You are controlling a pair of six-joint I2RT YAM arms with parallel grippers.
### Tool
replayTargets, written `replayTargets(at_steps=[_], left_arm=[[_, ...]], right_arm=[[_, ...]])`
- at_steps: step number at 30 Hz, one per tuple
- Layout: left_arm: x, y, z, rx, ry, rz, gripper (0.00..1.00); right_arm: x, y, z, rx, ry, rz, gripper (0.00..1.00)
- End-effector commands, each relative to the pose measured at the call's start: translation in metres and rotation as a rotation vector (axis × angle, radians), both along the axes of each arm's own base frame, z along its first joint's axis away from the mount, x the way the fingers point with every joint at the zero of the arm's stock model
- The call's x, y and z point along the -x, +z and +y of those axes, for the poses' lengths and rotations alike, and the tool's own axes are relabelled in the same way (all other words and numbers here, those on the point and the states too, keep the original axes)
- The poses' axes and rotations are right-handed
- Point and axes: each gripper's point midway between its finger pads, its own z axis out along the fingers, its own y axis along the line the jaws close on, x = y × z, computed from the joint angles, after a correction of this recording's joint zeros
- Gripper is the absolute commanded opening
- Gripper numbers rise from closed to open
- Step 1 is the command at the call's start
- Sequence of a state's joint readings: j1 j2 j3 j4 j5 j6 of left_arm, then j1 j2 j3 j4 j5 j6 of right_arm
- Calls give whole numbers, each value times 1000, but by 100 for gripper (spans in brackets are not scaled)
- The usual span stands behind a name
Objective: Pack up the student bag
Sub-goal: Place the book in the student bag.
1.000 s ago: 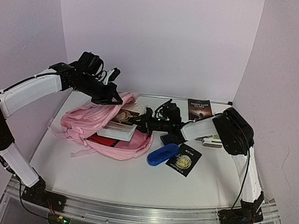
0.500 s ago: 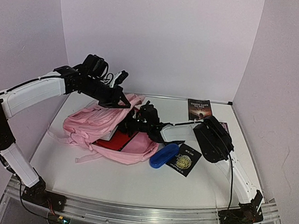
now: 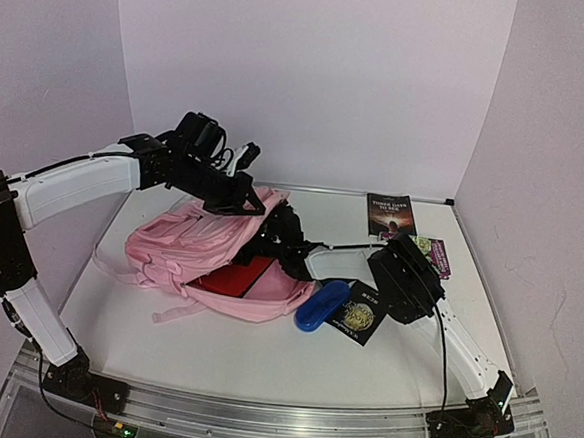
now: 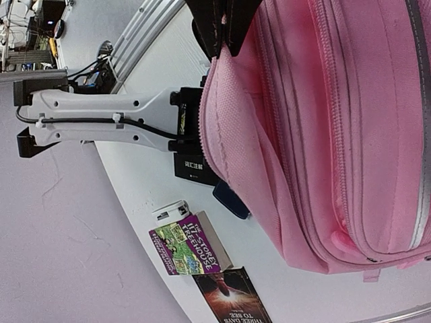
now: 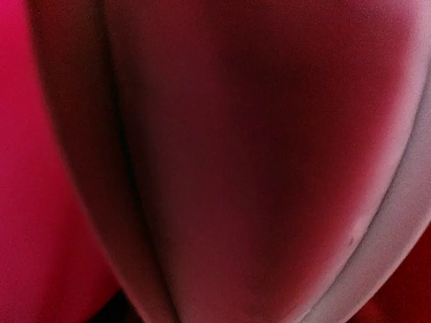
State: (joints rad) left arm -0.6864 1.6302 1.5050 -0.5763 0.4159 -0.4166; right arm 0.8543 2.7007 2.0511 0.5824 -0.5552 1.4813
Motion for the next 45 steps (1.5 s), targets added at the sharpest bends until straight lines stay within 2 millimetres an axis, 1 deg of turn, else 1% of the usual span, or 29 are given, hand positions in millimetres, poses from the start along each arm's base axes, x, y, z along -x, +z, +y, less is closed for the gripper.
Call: replayTargets(at_steps=[1, 2, 3, 4, 8, 12, 13, 16, 18, 19, 21, 23, 25, 26, 28, 29, 30, 32, 33, 34, 36, 38, 40, 43, 45], left_arm=[[-33, 61, 22, 81, 153, -161, 0], [-35, 63, 26, 82, 166, -164, 0], [-36, 66, 30, 84, 172, -170, 0], [-36, 68, 32, 86, 175, -178, 0], [-37, 75, 41, 73, 187, -200, 0], [-36, 77, 49, 67, 194, -207, 0], [-36, 77, 51, 66, 198, -210, 0], [-34, 78, 55, 65, 207, -214, 0], [-34, 77, 56, 68, 208, -212, 0], [-33, 76, 55, 72, 204, -207, 0], [-31, 74, 53, 83, 192, -198, 0], [-30, 72, 50, 92, 182, -189, 0], [-30, 71, 48, 98, 173, -181, 0], [-30, 70, 47, 98, 171, -178, 0], [-31, 69, 48, 96, 175, -179, 0], [-31, 70, 49, 95, 179, -183, 0], [-31, 70, 50, 93, 184, -186, 0], [-31, 70, 52, 89, 190, -193, 0], [-30, 70, 52, 89, 192, -195, 0], [-30, 70, 52, 88, 192, -196, 0], [-31, 68, 52, 88, 190, -196, 0], [-31, 68, 51, 88, 185, -195, 0], [-31, 68, 50, 88, 178, -194, 0], [-29, 69, 51, 90, 177, -197, 0], [-28, 68, 51, 91, 176, -197, 0]], right_arm=[[12, 41, 1, -52, 24, -57, 81], [14, 45, -1, -53, 28, -58, 86], [16, 47, -2, -50, 31, -56, 88], [19, 46, -4, -44, 35, -51, 88], [28, 28, -16, 4, 37, -18, 92], [37, 25, -27, 38, 32, -13, 97], [38, 28, -30, 44, 29, -16, 98], [39, 31, -37, 110, 23, -39, 98], [38, 24, -43, 181, 20, -43, 98], [38, 24, -46, 201, 19, -49, 98], [35, 30, -49, 222, 20, -72, 94], [32, 42, -46, 228, 24, -104, 90], [23, 53, -40, 238, 14, -124, 88], [17, 56, -36, 245, 6, -129, 89], [9, 67, -28, 273, -13, -160, 98], [9, 71, -27, 295, -10, -180, 98], [12, 69, -28, 315, -4, -179, 98], [18, 66, -39, 343, -4, -157, 98], [19, 62, -49, 366, -17, -144, 98], [20, 50, -60, 405, -33, -130, 98], [25, 46, -74, 436, -42, -126, 98], [30, 41, -82, 450, -37, -110, 98], [39, 34, -84, 452, -16, -77, 98], [49, 30, -87, 451, 8, -48, 93], [52, 31, -90, 452, 11, -60, 82]])
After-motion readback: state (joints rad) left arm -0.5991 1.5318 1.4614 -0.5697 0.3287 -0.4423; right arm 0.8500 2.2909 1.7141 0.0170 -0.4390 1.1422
